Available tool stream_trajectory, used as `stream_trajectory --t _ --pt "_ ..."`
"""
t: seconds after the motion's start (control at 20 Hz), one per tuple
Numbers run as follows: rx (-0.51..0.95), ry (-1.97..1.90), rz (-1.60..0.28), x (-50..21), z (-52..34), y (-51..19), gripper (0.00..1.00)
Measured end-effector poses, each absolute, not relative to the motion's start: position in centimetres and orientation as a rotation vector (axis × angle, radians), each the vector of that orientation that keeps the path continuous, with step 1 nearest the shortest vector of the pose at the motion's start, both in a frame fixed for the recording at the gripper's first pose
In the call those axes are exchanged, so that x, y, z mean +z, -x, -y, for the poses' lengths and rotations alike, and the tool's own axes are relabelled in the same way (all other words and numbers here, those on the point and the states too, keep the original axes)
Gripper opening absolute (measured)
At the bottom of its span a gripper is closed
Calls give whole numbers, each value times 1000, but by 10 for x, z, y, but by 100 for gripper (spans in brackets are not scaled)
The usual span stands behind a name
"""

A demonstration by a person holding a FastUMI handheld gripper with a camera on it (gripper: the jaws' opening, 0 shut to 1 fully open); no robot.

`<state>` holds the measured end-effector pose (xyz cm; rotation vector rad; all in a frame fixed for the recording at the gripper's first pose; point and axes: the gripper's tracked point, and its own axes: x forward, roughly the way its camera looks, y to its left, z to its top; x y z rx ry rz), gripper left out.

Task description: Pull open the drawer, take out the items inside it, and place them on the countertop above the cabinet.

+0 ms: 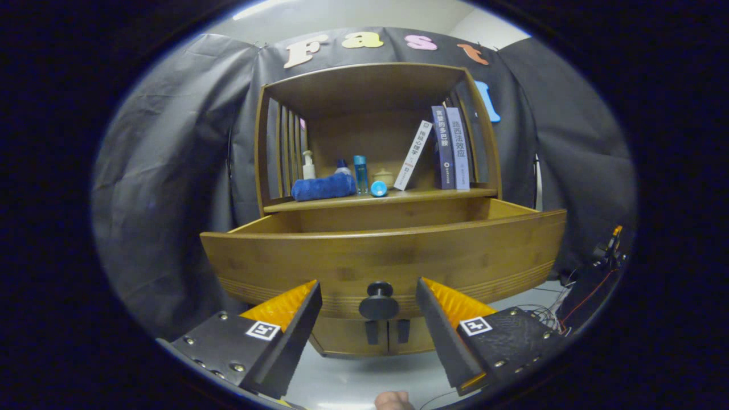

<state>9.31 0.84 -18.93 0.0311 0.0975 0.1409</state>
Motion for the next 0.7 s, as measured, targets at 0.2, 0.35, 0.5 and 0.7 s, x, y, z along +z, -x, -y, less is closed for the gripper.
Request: stream_trajectory --t 0.2,0.35,0.5,0.7 --pt "92 -51 -115 -197 -8 -114 99" --pt "78 -5 -89 -196 -9 -125 98" --pt "67 6 -70 -196 -8 -132 99" --pt "94 -71 -46 -187 -9 -147 99"
